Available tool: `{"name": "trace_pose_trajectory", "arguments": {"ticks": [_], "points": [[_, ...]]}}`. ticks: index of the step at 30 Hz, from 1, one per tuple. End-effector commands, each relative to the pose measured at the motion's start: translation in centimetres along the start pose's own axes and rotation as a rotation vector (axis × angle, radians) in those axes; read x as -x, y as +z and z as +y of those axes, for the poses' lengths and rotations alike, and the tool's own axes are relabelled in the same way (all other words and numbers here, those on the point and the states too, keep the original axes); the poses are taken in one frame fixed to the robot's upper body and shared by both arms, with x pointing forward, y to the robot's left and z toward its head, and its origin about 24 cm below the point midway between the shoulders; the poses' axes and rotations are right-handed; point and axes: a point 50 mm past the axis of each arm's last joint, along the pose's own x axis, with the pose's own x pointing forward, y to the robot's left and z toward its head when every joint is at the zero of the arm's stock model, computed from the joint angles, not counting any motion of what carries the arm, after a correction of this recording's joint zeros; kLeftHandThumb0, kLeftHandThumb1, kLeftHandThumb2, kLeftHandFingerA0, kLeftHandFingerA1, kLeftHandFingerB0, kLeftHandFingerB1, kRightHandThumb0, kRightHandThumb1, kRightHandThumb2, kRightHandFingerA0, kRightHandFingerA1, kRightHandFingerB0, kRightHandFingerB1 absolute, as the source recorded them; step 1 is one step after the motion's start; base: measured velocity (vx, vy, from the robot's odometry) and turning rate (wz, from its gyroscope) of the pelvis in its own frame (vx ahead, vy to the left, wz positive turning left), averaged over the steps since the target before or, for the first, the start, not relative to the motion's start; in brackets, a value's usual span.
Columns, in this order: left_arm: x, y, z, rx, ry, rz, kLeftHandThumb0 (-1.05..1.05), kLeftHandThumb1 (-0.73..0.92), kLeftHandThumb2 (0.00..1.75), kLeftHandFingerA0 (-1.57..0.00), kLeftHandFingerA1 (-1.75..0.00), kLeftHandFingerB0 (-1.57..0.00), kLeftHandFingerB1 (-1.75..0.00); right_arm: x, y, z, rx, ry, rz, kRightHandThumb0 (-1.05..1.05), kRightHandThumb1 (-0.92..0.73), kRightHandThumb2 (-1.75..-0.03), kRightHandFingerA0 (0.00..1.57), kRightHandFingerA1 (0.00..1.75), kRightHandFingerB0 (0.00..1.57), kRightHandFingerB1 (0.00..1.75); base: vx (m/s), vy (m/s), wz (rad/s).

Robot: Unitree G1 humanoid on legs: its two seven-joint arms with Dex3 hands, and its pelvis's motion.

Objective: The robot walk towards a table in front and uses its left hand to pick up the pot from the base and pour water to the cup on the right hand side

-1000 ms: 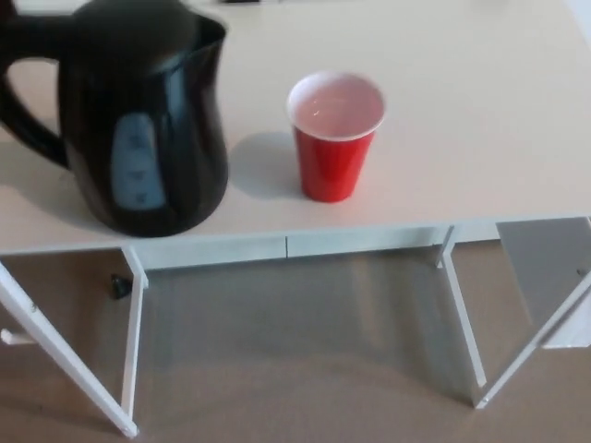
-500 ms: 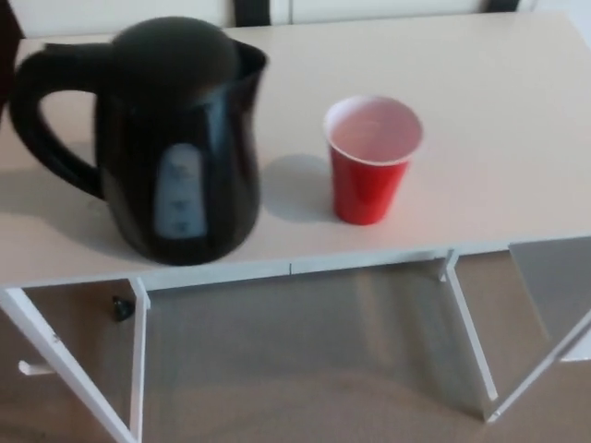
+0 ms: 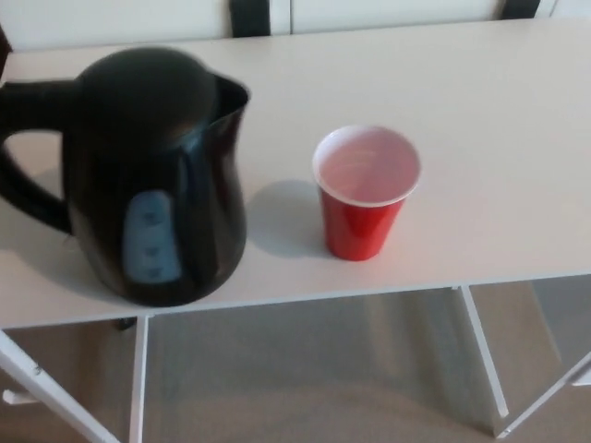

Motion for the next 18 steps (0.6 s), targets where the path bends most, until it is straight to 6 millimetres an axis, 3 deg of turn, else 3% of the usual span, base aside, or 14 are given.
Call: {"name": "trace_pose_trajectory", "arguments": {"ticks": [1,11,12,13,14,18], "points": [[0.07,0.06,0.53,-0.025,-0.005,0.002,-0.26,0.61,0.58,-0.59,-0.43,-0.45,-0.38,0.06,-0.04,-0.22,-0.005,-0.009,-0.003,-0.66,-0.37,-0.74,0.95,0.85,0.65,0.71,0.00,-0.141,0.01],[0.13,-0.05,0.57,-0.027,-0.007,0.007,-0.27,0.63,0.59,-0.59,-0.42,-0.44,-0.37,0.07,-0.07,-0.21,0.002,0.000,-0.002,-0.63,-0.38,-0.71,0.90,0.83,0.63,0.69,-0.01,0.141,-0.04],[0.14,-0.07,0.58,-0.030,-0.008,0.009,-0.27,0.63,0.59,-0.58,-0.42,-0.44,-0.37,0.06,-0.11,-0.20,-0.005,-0.001,0.002,-0.66,-0.27,-0.88,0.90,0.88,0.62,0.73,0.04,0.404,-0.21],[0.14,-0.04,0.62,-0.032,-0.010,0.007,-0.27,0.63,0.59,-0.58,-0.42,-0.44,-0.37,0.03,-0.08,-0.20,-0.012,-0.002,0.005,-0.66,-0.27,-0.88,0.90,0.88,0.62,0.73,0.06,0.372,0.01],[0.05,0.10,0.68,-0.025,-0.007,0.005,-0.27,0.63,0.59,-0.59,-0.43,-0.44,-0.38,-0.07,0.05,-0.19,-0.012,-0.007,0.008,-0.63,-0.37,-0.72,0.93,0.83,0.65,0.69,0.05,0.228,0.21],[0.01,-0.05,0.86,-0.056,-0.006,0.036,-0.37,0.58,0.72,-0.54,-0.49,-0.41,-0.45,0.00,-0.14,-0.12,-0.007,-0.003,0.014,-0.61,-0.39,-0.72,0.91,0.84,0.63,0.69,0.10,0.081,0.10]]}}
